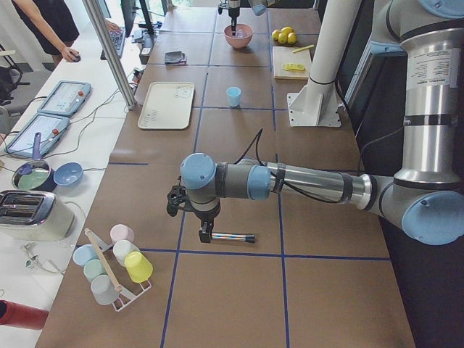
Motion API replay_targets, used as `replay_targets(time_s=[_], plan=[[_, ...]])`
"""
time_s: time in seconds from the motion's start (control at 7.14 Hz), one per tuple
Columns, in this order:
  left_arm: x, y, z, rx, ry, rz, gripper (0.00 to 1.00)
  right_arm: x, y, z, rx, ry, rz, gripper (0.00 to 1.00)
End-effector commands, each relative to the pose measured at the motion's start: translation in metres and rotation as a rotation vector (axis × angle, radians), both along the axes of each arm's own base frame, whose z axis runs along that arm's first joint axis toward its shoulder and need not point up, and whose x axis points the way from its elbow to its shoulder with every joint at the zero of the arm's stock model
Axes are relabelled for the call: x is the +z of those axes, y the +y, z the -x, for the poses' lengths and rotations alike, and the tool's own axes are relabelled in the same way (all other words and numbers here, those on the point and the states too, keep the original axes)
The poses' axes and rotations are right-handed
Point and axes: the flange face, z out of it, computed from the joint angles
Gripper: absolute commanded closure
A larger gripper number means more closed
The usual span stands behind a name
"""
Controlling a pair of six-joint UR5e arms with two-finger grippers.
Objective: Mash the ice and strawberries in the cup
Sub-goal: 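Grasp an ice cube from the pink bowl with the right gripper, then carry the ice cube to the light-blue cup and release it inside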
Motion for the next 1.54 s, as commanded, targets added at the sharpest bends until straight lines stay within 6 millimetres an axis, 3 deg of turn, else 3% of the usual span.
replay_targets(time_s=[0.0, 0.14, 0.28, 0.56, 0.7, 0.98, 1.12, 1.26, 1.4], plan=[[-0.001, 0.000, 0.000, -0.001, 0.000, 0.000, 0.00, -0.052, -0.001, -0.001, 0.005, -0.041, -0.090, 1.00], [-0.001, 0.000, 0.000, -0.001, 0.000, 0.000, 0.00, -0.099, -0.009, 0.004, 0.051, -0.089, -0.121, 1.00], [-0.002, 0.000, 0.000, -0.001, 0.000, -0.002, 0.00, -0.155, -0.027, 0.027, 0.164, -0.175, -0.064, 1.00], [0.000, 0.000, 0.000, -0.001, 0.000, 0.001, 0.00, -0.259, -0.036, 0.109, 0.237, -0.328, 0.036, 1.00], [0.000, 0.000, 0.000, -0.002, 0.002, 0.001, 0.00, -0.307, -0.029, 0.156, 0.253, -0.392, 0.091, 1.00], [0.000, -0.001, 0.000, 0.000, 0.000, -0.002, 0.00, -0.381, 0.007, 0.275, 0.324, -0.415, 0.127, 1.00], [0.000, -0.001, 0.000, -0.001, 0.000, 0.000, 0.00, -0.405, 0.021, 0.336, 0.355, -0.396, 0.128, 1.00], [-0.001, -0.001, 0.000, -0.001, 0.002, -0.002, 0.00, -0.414, 0.026, 0.377, 0.362, -0.382, 0.129, 1.00], [0.000, 0.000, 0.000, -0.002, 0.002, 0.001, 0.00, -0.414, 0.038, 0.391, 0.340, -0.375, 0.130, 0.98]])
